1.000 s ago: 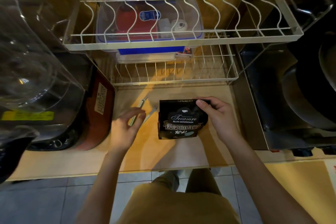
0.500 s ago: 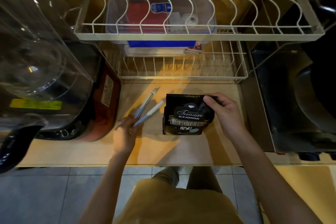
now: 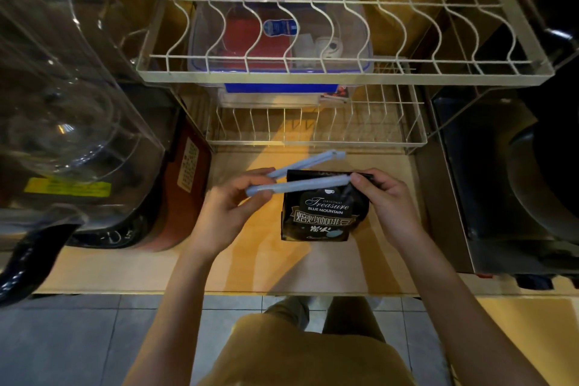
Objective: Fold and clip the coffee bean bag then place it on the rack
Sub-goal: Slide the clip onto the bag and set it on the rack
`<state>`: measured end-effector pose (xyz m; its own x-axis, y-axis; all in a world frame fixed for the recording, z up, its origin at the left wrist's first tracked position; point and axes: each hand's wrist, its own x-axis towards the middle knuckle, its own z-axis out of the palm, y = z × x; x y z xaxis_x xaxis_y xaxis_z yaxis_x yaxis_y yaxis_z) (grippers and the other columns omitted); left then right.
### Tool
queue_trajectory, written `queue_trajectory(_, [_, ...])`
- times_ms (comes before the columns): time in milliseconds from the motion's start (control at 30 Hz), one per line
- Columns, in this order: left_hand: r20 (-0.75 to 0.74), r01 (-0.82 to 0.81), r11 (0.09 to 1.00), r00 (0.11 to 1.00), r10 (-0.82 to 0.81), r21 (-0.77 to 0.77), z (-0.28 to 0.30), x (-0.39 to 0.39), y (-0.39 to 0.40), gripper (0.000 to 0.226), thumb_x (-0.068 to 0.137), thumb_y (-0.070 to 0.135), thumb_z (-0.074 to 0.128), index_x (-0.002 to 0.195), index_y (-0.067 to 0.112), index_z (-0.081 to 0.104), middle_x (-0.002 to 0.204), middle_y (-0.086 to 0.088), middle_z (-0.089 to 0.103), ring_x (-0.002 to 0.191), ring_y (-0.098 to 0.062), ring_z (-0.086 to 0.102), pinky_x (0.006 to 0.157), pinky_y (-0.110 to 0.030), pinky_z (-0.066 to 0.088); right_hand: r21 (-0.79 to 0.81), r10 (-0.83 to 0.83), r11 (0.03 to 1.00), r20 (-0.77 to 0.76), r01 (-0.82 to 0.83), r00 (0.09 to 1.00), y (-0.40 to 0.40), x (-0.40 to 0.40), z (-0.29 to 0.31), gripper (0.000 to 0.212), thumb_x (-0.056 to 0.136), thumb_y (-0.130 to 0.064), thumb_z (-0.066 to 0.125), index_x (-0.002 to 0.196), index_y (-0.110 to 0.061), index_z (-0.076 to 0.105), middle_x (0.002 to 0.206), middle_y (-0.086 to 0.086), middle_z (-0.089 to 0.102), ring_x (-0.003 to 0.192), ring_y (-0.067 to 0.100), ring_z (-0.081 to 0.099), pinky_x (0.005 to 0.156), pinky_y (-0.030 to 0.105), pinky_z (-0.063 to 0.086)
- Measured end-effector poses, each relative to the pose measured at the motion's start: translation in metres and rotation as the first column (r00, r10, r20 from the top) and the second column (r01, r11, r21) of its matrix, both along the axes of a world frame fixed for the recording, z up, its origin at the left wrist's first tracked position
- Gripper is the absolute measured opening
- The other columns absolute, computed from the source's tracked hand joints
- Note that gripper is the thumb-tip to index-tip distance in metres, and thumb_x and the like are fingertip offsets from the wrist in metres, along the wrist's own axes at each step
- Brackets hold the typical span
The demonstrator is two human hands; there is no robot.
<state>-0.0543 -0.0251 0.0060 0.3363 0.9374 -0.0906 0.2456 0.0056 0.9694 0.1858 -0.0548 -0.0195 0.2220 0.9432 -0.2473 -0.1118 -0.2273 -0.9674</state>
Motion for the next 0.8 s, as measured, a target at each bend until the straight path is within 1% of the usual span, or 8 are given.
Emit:
queue_trajectory(133, [-0.158,0.135,0.986,0.980,-0.119,0.095,0.006,0.009,0.012,0.025,0.077,0.006,0.066,0.096,0.023,0.064,0.113,0.006,0.063,0.107,0.002,0.057,0.093,-0.018,0.045,-0.072,0.045,0.996,-0.054,-0.049,0.998,0.000,0.005,-0.001,0.015,0.078,-0.009,0.062,0.073,-0.020,0.071,0.064,-0.010,0.073,0.067,0.003,0.066,0.062,0.013,0.051])
queue_trajectory(233, [-0.117,0.159,0.987,0.980,-0.158,0.000,0.010,0.016,0.018,0.030,0.075,0.004,0.068,0.100,0.014,0.055,0.102,0.006,0.067,0.099,0.001,0.061,0.087,-0.014,0.048,-0.168,0.120,0.976,-0.132,-0.141,0.984,0.002,0.014,0.002,0.011,0.067,-0.017,0.065,0.074,-0.019,0.074,0.070,-0.006,0.074,0.076,0.009,0.067,0.069,0.020,0.050])
queue_trajectory(333, [-0.187,0.249,0.969,0.951,-0.245,-0.004,0.010,0.017,0.025,0.034,0.076,0.008,0.069,0.106,0.019,0.058,0.104,0.007,0.066,0.099,0.007,0.058,0.084,-0.009,0.045,-0.263,0.193,0.938,-0.151,-0.227,0.970,0.008,0.024,0.006,0.026,0.077,0.000,0.058,0.071,-0.020,0.075,0.073,-0.008,0.075,0.087,0.016,0.063,0.076,0.026,0.047])
queue_trajectory(400, [-0.236,0.293,0.956,0.930,-0.282,0.012,0.009,0.016,0.029,0.035,0.075,0.011,0.069,0.108,0.020,0.062,0.105,0.006,0.066,0.099,0.004,0.059,0.084,-0.010,0.045,-0.312,0.274,0.902,-0.124,-0.300,0.954,0.013,0.029,0.014,0.037,0.081,0.005,0.053,0.067,-0.021,0.075,0.074,-0.010,0.075,0.092,0.018,0.061,0.076,0.026,0.047])
queue_trajectory(467, [-0.255,0.304,0.953,0.922,-0.293,0.004,0.010,0.015,0.033,0.038,0.073,0.013,0.071,0.109,0.024,0.062,0.104,0.010,0.066,0.100,0.001,0.059,0.084,-0.010,0.046,-0.346,0.345,0.870,-0.079,-0.351,0.935,0.018,0.031,0.023,0.034,0.081,0.005,0.054,0.070,-0.019,0.075,0.076,-0.010,0.075,0.092,0.016,0.061,0.076,0.023,0.049])
queue_trajectory(600, [-0.311,0.333,0.943,0.898,-0.312,0.016,0.013,0.014,0.038,0.041,0.073,0.011,0.071,0.110,0.022,0.060,0.098,0.024,0.059,0.094,0.016,0.055,0.078,0.000,0.040,-0.376,0.373,0.872,0.097,-0.313,0.923,0.024,0.027,0.037,0.023,0.079,-0.002,0.061,0.075,-0.021,0.073,0.084,-0.008,0.071,0.101,0.017,0.059,0.093,0.031,0.043])
queue_trajectory(667, [-0.311,0.347,0.938,0.891,-0.330,-0.002,0.016,0.013,0.040,0.041,0.072,0.009,0.071,0.109,0.024,0.061,0.097,0.021,0.061,0.093,0.012,0.057,0.076,-0.001,0.041,-0.376,0.368,0.881,0.162,-0.288,0.915,0.023,0.025,0.042,0.020,0.078,-0.003,0.062,0.076,-0.020,0.072,0.085,-0.007,0.067,0.095,0.012,0.057,0.086,0.023,0.043])
queue_trajectory(800, [-0.299,0.356,0.934,0.888,-0.348,-0.029,0.022,0.012,0.043,0.040,0.072,0.005,0.070,0.107,0.022,0.061,0.097,0.016,0.063,0.093,0.006,0.059,0.076,-0.004,0.044,-0.336,0.416,0.891,0.328,-0.306,0.848,0.025,0.022,0.054,0.013,0.076,-0.004,0.068,0.083,-0.014,0.072,0.079,-0.011,0.063,0.079,-0.001,0.054,0.062,0.003,0.042])
